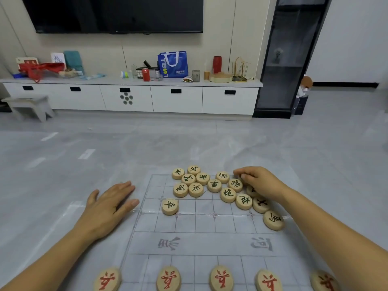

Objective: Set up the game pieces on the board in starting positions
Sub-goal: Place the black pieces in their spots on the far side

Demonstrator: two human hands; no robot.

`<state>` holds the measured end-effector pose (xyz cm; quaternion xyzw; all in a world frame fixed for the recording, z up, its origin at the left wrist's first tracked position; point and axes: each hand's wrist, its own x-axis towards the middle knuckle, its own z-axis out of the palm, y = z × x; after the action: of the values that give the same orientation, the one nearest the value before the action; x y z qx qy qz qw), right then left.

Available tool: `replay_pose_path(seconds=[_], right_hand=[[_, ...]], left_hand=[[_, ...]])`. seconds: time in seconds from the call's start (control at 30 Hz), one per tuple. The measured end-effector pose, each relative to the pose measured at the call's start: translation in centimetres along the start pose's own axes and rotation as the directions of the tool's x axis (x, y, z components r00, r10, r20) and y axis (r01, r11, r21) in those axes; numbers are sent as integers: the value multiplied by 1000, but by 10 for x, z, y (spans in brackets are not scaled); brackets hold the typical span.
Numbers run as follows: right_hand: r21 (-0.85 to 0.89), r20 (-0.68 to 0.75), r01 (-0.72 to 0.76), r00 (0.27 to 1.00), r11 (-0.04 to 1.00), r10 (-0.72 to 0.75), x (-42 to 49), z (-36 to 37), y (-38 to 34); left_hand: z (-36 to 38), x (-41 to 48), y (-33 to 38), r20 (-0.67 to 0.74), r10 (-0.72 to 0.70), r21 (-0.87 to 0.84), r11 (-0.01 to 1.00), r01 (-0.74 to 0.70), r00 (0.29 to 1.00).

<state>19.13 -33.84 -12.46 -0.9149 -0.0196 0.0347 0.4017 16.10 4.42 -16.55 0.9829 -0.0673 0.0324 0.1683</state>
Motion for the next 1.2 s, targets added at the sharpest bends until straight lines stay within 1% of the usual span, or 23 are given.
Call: replay_pose_path(seconds=[0.07, 0.17, 0.23, 0.3, 0.4, 0.47, 0.53, 0.57, 0.63, 0.67, 0.73, 0.8, 0.83, 0.9, 0.93, 1.0, 1.07, 1.1, 1.13, 1.2], right_hand=[[133, -24, -22, 999, 991, 26, -6, -6, 7], [217, -33, -36, 998, 975, 44, -15, -18, 17], [231, -6, -38, 999, 972, 41, -21, -22, 21], [210, -15, -32, 999, 977, 35, -24, -24, 23], [191, -131, -10, 991, 981, 36, -24, -27, 25], [90, -146, 35, 989, 995, -22, -22, -24, 21], [-120, -47, 113, 992, 986, -119, -16, -16, 12], [-243, 28, 148, 989, 959, -146, -13, -11, 7], [-446, 145, 191, 979, 874, -140, -6, -3, -5], [-497, 167, 188, 979, 847, -120, -3, -1, -10], [-533, 161, 164, 983, 830, -91, 1, -1, -13], [-517, 90, 114, 993, 848, -78, 5, -2, -12], [-471, 28, 78, 997, 879, -74, 9, -3, -10], [-324, -102, 2, 994, 946, -37, 20, -2, -10], [-262, -137, -24, 991, 965, -12, 27, 1, -10], [-231, -148, -51, 989, 971, 17, 40, 11, -12], [-279, -130, -60, 991, 959, 24, 45, 22, -17], [-288, -113, -53, 993, 956, 21, 45, 28, -19], [-280, -90, -42, 996, 959, 17, 44, 33, -22], [-246, -35, -10, 999, 969, 1, 38, 38, -27]], left_hand=[[1, 1, -1, -8, 1, -10, 1000, -1, 1000], [3, 2, -2, -15, 2, -19, 1000, -2, 1000], [3, 2, -2, -22, -2, -27, 1000, 1, 1000], [3, 3, -2, -30, -4, -34, 999, 3, 1000], [3, 2, -1, -37, -2, -44, 999, 0, 999], [2, 1, -1, -48, 3, -48, 999, -6, 999], [2, 1, 0, -51, 3, -48, 999, -5, 999], [2, 1, 0, -49, 1, -50, 999, -3, 999], [2, 1, 0, -41, -6, -51, 999, 4, 999], [2, 1, 0, -39, -10, -50, 999, 8, 999], [2, 1, 0, -43, -16, -48, 999, 13, 999], [1, 1, 0, -42, -15, -42, 999, 13, 999], [1, 1, 0, -38, -13, -41, 999, 11, 999], [1, 1, 0, -22, -10, -38, 999, 10, 1000], [0, 1, 1, -12, -12, -36, 999, 11, 1000], [-2, 0, 3, 5, -25, -46, 999, 25, 1000], [-10, 9, 13, 5, -35, -65, 997, 36, 999], [-14, 18, 23, -3, -5, -70, 998, 5, 1000], [-17, 29, 36, -3, 55, -72, 996, -55, 998], [-17, 54, 72, 51, 214, -46, 976, -212, 975]])
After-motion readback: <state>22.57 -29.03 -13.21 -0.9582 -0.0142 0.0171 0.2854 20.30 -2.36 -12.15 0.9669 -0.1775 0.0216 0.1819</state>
